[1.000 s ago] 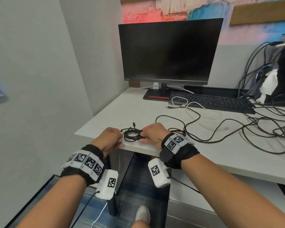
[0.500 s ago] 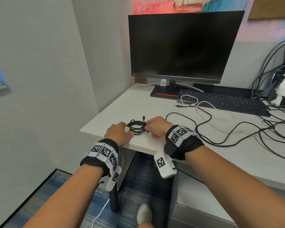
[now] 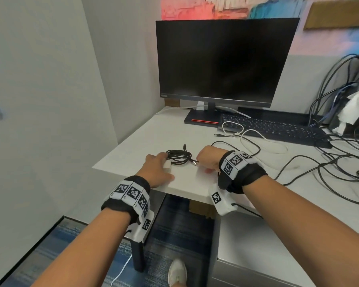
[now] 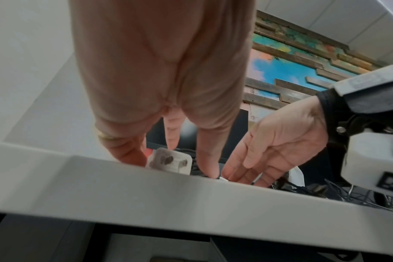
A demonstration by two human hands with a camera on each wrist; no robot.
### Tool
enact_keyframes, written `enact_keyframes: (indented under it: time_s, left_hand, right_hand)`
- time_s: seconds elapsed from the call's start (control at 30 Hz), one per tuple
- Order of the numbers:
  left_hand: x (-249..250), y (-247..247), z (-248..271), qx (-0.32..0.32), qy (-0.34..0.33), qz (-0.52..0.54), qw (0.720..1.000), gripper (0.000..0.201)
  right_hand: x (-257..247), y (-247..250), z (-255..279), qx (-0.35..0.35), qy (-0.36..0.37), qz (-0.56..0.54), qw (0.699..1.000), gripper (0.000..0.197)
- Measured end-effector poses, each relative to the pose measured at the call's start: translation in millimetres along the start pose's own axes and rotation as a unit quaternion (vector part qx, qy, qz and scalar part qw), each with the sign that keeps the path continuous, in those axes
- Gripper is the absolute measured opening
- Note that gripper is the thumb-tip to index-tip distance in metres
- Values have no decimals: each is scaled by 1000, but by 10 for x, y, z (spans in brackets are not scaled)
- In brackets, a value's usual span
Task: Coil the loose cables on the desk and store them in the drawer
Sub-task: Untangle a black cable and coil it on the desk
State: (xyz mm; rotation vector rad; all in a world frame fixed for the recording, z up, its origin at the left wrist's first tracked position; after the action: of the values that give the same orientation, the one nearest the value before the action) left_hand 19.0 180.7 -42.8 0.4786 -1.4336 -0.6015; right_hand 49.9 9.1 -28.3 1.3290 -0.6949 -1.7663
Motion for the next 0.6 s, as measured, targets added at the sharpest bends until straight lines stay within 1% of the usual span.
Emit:
enact_keyframes:
  time_s: [0.03, 0.1, 0.17, 0.23, 0.27, 0.33, 0.4, 0.53, 0.6]
  left_hand:
    - [20, -29, -4, -8, -8, -15, 1000, 80]
    - [52, -108, -8, -32, -19, -50, 998, 84]
    - [77, -219, -8, -63, -24, -93, 993, 82]
    - [70, -302, -12, -82, -19, -144, 986, 78]
    - [57, -331, -22, -87, -13, -164, 983, 77]
    - [24, -372, -44, -95, 1, -182, 979, 76]
    - [22, -406, -59, -98, 10, -185, 978, 75]
    - [55, -427, -88, -81, 17, -188, 979, 78]
    - [75, -432, -108, -65, 16, -180, 981, 82]
  right_hand:
    - [30, 5, -25, -9, -5, 10, 1000, 37]
    - [30, 45, 0, -14, 12, 49, 999, 34]
    - [44, 64, 12, -23, 18, 87, 996, 21]
    - [84, 71, 64, -30, 9, 116, 993, 6]
    - [117, 71, 84, -33, 1, 131, 991, 4]
    - [110, 79, 122, -37, 10, 163, 986, 14]
    - [80, 100, 120, -37, 29, 165, 985, 30]
    - [71, 337, 77, 52, 43, 106, 992, 43]
    - [31, 457, 119, 95, 71, 42, 992, 51]
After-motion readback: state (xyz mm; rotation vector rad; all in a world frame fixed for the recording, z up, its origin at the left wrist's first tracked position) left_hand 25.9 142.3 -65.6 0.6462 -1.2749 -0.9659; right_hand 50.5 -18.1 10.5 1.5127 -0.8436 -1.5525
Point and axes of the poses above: each hand's wrist, its own z-axis away from the middle knuckle, its own y-axis out of the back of the hand, x = y × z, the point moved 9 cm from there along -z, towards the middle knuckle, and after that the axes turned 15 degrees about z, right-handed, at the moved point
